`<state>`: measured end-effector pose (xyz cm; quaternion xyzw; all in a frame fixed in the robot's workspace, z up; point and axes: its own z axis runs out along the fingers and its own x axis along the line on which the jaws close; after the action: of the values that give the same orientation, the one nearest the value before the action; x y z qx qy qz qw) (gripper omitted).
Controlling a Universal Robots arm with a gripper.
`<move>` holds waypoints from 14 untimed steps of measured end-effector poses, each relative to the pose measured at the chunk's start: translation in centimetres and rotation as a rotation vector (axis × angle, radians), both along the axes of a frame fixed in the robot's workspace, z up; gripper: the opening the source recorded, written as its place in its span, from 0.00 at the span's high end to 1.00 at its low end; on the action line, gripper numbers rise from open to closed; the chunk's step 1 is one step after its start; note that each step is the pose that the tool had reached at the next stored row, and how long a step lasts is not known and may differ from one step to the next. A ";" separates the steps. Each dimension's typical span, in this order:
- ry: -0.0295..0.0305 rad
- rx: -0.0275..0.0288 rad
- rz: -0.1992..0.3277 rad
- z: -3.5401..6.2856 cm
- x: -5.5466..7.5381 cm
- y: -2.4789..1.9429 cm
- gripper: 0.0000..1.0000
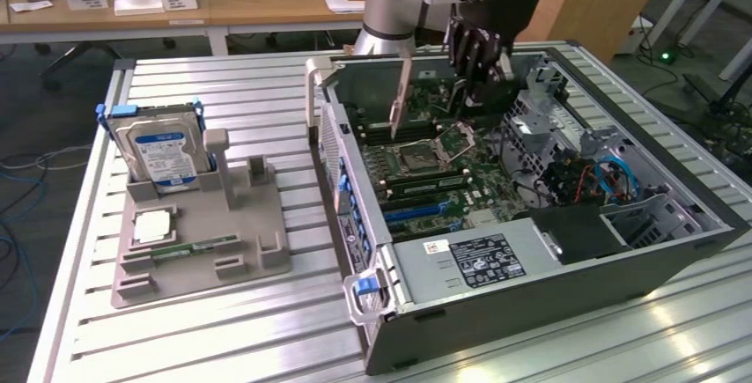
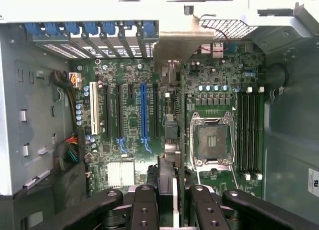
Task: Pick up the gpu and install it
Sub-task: 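Insert the gpu into the slot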
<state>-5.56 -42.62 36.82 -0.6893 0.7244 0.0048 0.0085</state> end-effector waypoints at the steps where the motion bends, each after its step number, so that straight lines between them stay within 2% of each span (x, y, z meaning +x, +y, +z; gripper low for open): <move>1: 0.0000 -0.0002 0.000 -0.08 0.0 0.00 0.72; 14: 0.0002 -0.0005 0.000 -1.07 -0.7 0.00 0.72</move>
<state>-6.30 -42.62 35.75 -0.6893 0.7244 0.0046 0.0083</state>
